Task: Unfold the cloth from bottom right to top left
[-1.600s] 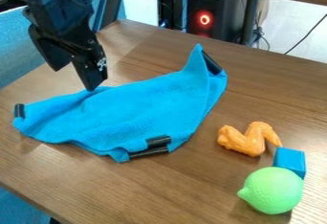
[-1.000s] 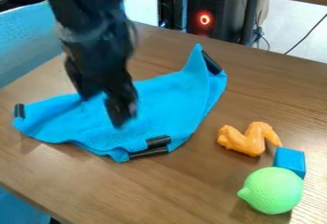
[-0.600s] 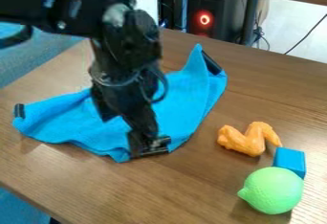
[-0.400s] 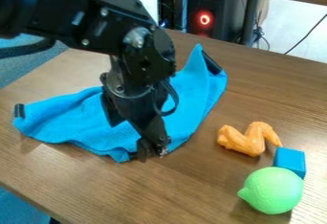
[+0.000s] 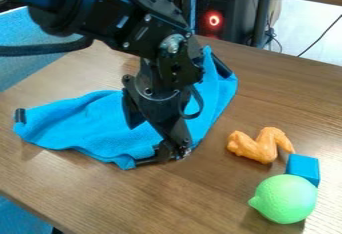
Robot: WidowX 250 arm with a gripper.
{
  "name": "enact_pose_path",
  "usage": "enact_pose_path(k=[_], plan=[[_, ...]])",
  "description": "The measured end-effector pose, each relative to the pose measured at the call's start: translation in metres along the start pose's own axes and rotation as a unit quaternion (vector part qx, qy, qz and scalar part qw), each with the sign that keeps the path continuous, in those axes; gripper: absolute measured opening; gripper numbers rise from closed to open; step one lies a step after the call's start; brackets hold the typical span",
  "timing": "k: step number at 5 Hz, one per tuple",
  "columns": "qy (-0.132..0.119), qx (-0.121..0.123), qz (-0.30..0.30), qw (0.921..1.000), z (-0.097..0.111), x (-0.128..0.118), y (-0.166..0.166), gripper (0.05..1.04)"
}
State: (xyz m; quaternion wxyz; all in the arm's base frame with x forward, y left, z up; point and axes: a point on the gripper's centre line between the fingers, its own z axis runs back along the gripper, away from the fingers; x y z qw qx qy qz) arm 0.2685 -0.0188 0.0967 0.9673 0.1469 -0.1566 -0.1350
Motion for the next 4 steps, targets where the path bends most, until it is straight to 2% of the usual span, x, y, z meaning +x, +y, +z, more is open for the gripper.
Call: enact_pose_path(k=[1,2,3,4], plan=[[0.006,0.004,0.000,1.0000,-0.0064,0.0026,-0.0007,1.000],[0.011,0.005,0.004,0.9999,-0.0116,0.0039,-0.0015,0.952],[0.003,0.006,0.009,0.9999,-0.0116,0.0064,-0.0014,0.675],[-0.003,-0.004,0.023,0.9997,-0.0109,0.0065,0.0010,0.349]])
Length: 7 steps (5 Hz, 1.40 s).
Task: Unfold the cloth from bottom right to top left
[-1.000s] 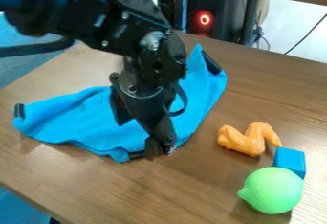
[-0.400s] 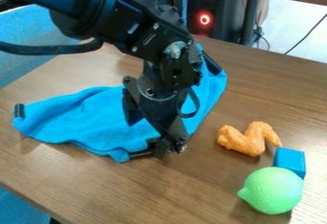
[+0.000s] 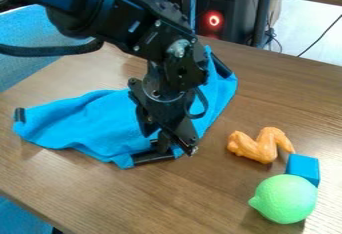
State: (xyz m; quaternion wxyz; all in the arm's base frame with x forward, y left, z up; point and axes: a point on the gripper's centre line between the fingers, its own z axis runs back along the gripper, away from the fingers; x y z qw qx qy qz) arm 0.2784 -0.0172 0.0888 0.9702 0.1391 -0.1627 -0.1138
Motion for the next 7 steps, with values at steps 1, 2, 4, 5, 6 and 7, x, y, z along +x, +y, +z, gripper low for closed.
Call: enact_pose_path(k=[1,2,4,5,6,7], plan=[[-0.007,-0.007,0.009,0.9999,0.005,0.001,0.004,0.156],[-0.010,-0.013,0.017,0.9997,0.008,0.000,0.007,0.058],[-0.003,-0.025,0.027,0.9993,0.011,-0.004,0.015,0.070],[-0.001,-0.031,0.017,0.9994,0.012,-0.005,0.013,0.211],[-0.006,-0.035,0.005,0.9994,0.013,-0.003,0.009,0.460],[-0.012,-0.033,0.004,0.9994,0.013,0.000,0.005,0.795]])
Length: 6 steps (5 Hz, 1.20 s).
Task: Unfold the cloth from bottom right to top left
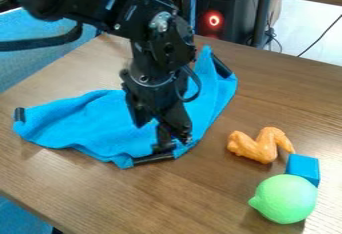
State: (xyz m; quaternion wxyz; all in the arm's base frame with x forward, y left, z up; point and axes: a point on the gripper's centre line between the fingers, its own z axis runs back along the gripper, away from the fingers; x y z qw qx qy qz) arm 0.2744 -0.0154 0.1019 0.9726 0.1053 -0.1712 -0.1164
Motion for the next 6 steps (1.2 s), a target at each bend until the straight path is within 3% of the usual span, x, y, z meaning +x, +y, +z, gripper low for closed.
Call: enact_pose_path(k=[1,3,5,6], plan=[[0.004,0.005,-0.003,1.0000,-0.006,0.001,-0.002,0.993],[0.013,0.014,-0.006,0.9998,-0.017,0.000,-0.004,0.958],[0.015,0.017,-0.004,0.9997,-0.020,0.000,-0.004,0.376],[0.015,0.013,-0.008,0.9998,-0.021,-0.001,-0.005,0.158]])
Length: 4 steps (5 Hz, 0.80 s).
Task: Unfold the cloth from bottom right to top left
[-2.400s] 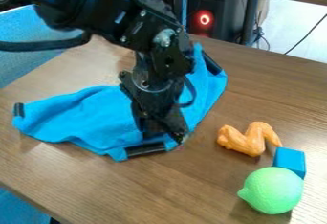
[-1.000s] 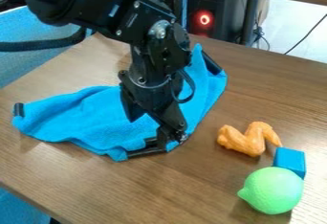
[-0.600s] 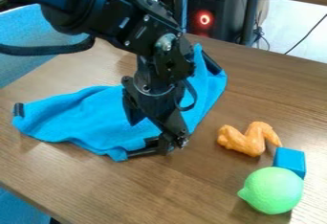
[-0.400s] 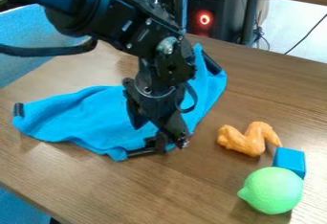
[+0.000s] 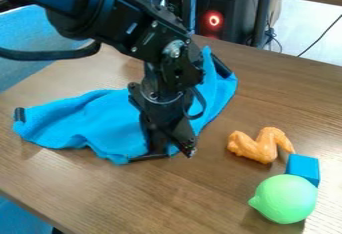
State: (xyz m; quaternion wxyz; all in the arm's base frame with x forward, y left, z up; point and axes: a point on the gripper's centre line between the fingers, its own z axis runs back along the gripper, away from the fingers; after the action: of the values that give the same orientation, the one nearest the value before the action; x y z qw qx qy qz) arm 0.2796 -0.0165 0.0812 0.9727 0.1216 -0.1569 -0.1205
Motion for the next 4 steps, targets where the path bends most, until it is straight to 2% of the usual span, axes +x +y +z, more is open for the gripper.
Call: enact_pose_path(k=[1,2,3,4], plan=[[-0.012,-0.004,0.004,0.9999,0.009,0.002,0.002,0.061],[-0.013,-0.007,0.012,0.9998,0.014,0.000,0.007,0.051],[-0.023,-0.014,0.044,0.9987,0.026,0.006,0.023,0.051],[-0.022,-0.020,0.075,0.9967,0.038,0.015,0.043,0.051]])
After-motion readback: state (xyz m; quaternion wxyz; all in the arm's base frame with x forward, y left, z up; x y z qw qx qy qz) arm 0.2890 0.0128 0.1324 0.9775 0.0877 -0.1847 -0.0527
